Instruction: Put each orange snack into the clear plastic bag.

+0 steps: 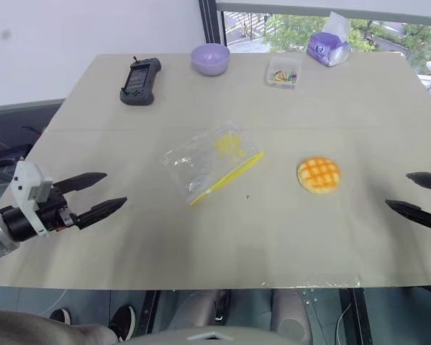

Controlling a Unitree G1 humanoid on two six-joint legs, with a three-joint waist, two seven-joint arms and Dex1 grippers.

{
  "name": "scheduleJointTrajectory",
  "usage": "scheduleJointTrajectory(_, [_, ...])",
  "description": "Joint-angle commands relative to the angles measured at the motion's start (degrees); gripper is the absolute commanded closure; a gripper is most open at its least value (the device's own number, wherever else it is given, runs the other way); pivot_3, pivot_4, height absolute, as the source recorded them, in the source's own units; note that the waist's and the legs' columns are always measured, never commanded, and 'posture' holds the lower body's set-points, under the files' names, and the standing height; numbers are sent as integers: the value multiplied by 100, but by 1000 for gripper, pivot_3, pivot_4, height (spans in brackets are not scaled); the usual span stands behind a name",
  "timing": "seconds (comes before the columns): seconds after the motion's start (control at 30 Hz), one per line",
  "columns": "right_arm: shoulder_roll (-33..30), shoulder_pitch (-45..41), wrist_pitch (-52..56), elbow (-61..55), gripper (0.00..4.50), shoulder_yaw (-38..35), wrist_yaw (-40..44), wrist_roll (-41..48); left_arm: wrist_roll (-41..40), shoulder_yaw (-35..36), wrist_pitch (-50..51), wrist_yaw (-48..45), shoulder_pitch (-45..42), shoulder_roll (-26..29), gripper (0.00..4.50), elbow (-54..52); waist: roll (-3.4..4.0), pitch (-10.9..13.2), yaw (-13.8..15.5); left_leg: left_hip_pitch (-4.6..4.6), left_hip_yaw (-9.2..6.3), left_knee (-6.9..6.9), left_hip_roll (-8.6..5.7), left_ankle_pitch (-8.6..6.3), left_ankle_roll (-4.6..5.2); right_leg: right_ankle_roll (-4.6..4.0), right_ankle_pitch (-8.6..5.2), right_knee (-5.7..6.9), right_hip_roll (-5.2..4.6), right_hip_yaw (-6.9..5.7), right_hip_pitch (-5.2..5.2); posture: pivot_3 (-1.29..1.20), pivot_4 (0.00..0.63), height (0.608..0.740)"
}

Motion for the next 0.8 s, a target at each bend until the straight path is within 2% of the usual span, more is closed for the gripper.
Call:
scheduleJointTrajectory(0.03, [-6, 6, 24, -135, 0, -260, 16, 97, -7, 42, -38, 28, 12, 0, 38, -212, 0, 0, 0, 0, 0, 0, 0, 0, 0, 0, 0, 0, 0, 0, 0, 0, 150, 740])
scheduleJointTrajectory(0.2, [-23, -19, 67, -135, 0, -230, 33, 108, 218, -40, -205, 78, 22, 10, 38, -249, 0, 0, 0, 0, 0, 2, 0, 0, 0, 0, 0, 3, 0, 0, 0, 0, 150, 740])
scheduleJointTrajectory(0.4, [36, -81, 337, -354, 0, -241, 83, 389, 1358, -633, -1100, 404, 42, -22, 38, -328, 0, -1, 2, 4, 4, 2, -1, 0, 0, 0, 0, 4, 0, 3, 3, 0, 150, 740])
scheduleJointTrajectory(0.6, [150, 96, 851, -1083, 0, -300, 223, 962, 2903, -1645, -2450, 898, -381, -38, 38, -39, 0, -1, 21, 3, 2, 3, -1, 0, 1, -1, 2, 4, 0, 2, 5, 0, 150, 740])
scheduleJointTrajectory(0.8, [259, 358, 1307, -2053, 0, -627, 444, 1788, 4532, -2574, -4298, 1954, -1524, -231, 38, 1267, 0, -2, 65, 2, -1, 14, -8, -1, 1, 3, 4, 11, 0, 0, 6, 0, 150, 740])
